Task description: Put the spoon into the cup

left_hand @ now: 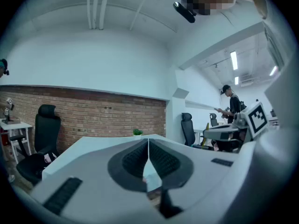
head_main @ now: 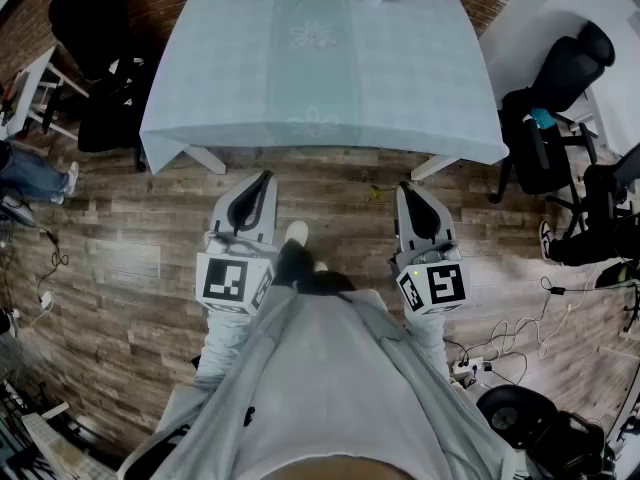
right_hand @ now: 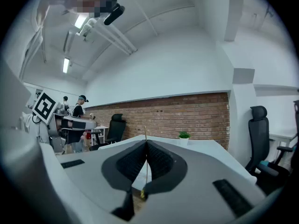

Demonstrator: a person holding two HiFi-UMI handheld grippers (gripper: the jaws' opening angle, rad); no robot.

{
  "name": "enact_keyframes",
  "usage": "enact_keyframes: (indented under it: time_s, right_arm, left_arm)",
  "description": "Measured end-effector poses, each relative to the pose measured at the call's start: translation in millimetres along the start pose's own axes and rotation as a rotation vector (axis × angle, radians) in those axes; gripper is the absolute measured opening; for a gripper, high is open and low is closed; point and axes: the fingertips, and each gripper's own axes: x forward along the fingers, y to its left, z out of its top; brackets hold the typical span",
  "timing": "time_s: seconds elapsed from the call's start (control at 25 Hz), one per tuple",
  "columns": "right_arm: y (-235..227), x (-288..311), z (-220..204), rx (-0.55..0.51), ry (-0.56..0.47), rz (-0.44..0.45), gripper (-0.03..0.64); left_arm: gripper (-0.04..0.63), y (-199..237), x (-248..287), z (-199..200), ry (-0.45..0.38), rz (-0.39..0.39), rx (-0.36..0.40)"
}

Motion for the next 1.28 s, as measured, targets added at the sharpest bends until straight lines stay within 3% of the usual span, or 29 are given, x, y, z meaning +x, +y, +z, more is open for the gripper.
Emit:
enact_keyframes:
  time_s: [0.28,0.8,1.28]
  right_arm:
    - [-8,-15,5,0.016,-0.017,-0.032,0.018]
    - [-21,26,2,0.057,-0.019,-0.008,0.018]
    - [-61,131,7,0.049,0.022,-0.049,0.018]
  left_arm:
    - [0.023,-9,1,3,-0.003,-0.016,0.009]
    - [0.023,14,32,2,0.009,0.005,0.007]
    - [0.023,78,136,4,0.011,-0.044,-0.022]
